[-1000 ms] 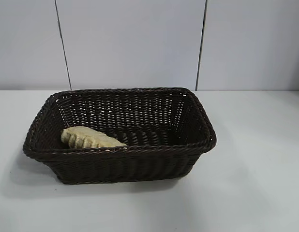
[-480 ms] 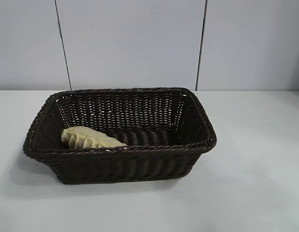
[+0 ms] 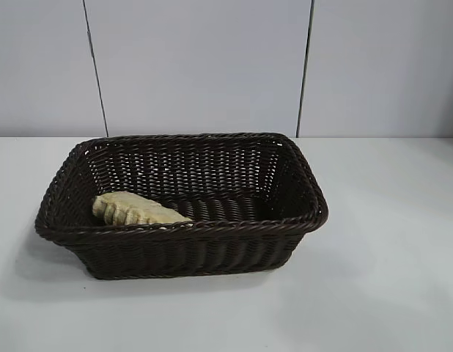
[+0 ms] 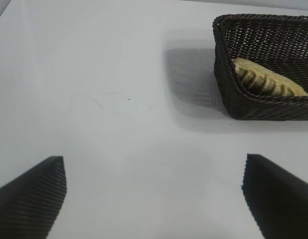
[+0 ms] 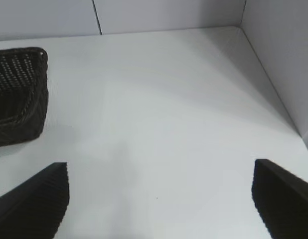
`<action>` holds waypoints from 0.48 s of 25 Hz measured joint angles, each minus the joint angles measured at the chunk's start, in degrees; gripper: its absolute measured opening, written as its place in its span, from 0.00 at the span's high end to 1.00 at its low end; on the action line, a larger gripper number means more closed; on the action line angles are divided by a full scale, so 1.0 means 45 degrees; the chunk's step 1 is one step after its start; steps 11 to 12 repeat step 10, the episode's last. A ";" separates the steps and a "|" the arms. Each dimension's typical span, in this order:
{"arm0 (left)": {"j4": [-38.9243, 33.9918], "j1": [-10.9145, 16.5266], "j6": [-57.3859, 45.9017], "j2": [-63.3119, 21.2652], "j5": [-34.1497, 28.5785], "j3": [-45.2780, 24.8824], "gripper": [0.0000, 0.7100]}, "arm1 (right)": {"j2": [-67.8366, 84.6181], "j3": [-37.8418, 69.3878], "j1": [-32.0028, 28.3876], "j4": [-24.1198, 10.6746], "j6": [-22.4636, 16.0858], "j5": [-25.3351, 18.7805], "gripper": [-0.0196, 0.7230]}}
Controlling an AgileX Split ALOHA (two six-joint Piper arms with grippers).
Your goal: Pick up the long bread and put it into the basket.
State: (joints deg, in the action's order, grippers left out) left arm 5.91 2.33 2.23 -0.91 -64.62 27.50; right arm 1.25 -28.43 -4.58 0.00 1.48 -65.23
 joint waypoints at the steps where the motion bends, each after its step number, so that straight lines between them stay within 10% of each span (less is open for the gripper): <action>1: 0.0000 0.0000 0.0000 0.0000 0.0000 0.0000 0.02 | 0.0000 0.0074 0.0000 0.0000 0.0000 0.0143 0.04; 12: 0.0000 0.0000 0.0000 0.0000 0.0000 0.0000 0.02 | 0.0000 0.0375 0.0000 0.0148 -0.0035 0.0538 0.04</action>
